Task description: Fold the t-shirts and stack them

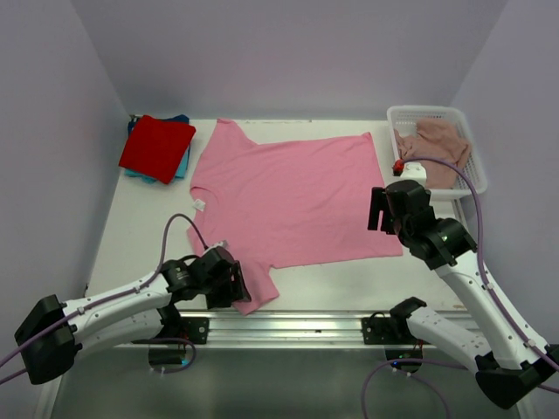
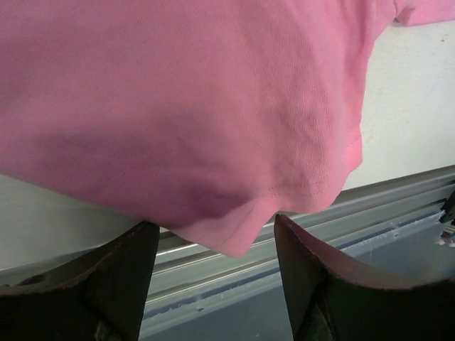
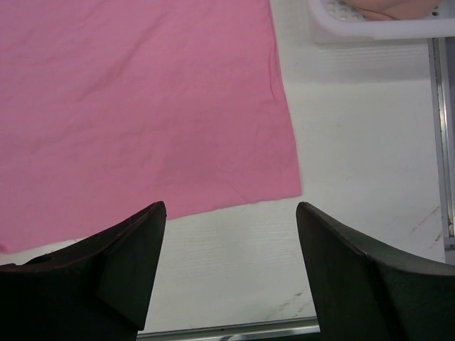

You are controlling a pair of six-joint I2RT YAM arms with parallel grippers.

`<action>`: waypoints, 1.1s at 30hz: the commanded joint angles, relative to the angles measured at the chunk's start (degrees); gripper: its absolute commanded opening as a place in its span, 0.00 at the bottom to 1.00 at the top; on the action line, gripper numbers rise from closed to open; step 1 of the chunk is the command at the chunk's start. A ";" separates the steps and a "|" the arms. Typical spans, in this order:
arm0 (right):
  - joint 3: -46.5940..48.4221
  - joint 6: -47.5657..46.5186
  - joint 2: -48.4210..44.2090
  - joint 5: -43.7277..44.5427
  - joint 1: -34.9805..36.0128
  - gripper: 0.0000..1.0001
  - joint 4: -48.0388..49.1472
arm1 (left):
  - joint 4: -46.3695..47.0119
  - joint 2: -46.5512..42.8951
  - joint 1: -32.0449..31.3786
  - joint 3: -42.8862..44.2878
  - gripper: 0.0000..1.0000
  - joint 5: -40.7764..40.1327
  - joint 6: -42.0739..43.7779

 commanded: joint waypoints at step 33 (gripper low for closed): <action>-1.01 0.74 1.86 -2.88 0.25 0.67 -0.33 | 7.06 15.47 0.85 17.73 0.00 -19.62 16.89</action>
